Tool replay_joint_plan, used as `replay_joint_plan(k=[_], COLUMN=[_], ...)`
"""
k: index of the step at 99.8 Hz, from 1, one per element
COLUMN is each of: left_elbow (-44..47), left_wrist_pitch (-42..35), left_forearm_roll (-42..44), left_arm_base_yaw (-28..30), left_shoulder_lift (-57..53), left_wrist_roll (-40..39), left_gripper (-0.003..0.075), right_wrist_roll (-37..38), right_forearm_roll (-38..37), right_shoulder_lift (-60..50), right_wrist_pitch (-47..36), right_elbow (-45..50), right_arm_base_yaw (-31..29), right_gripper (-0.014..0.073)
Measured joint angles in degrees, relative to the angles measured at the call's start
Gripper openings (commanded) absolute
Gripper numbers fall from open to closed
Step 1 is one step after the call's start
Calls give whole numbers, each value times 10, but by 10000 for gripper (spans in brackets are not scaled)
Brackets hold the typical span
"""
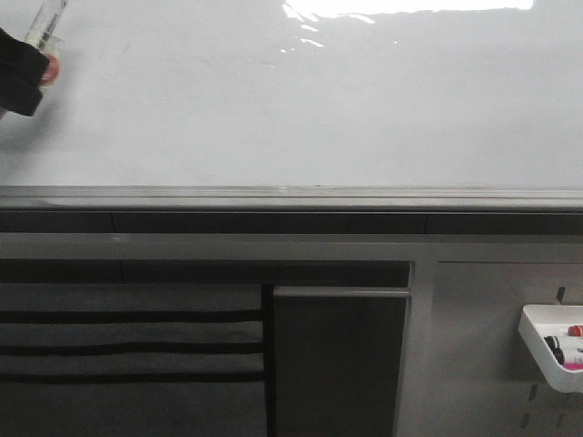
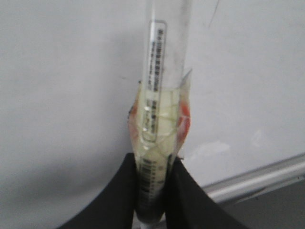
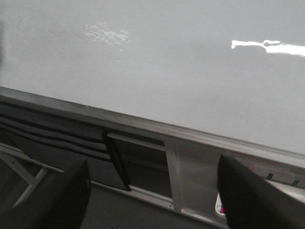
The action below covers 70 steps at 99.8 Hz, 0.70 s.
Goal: Write number 3 on whiteboard
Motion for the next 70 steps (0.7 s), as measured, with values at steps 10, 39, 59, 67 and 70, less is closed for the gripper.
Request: replay_joint_plan(k=[10, 39, 59, 67, 70], left_elbow=[-14, -76, -102, -104, -104], left_wrist_pitch=[88, 360, 455, 461, 462], left_forearm_roll=[-1, -163, -277, -285, -286], left_arm_base_yaw=[-15, -107, -188, -219, -231], left_shoulder_lift=[-37, -92, -92, -92, -92], left_wrist_roll=[42, 307, 447, 465, 468], left_gripper=[-18, -18, -18, -18, -18], right_wrist_roll=[-10, -234, -479, -531, -541], right_forearm_roll=[19, 200, 334, 356, 357], right_shoulder_lift=[16, 134, 231, 272, 285], right_wrist_pitch=[41, 190, 252, 253, 252], right_elbow=[-19, -117, -155, -170, -176], right_arm_base_yaw=[0, 0, 22, 55, 70], right_gripper=[498, 498, 498, 498, 498])
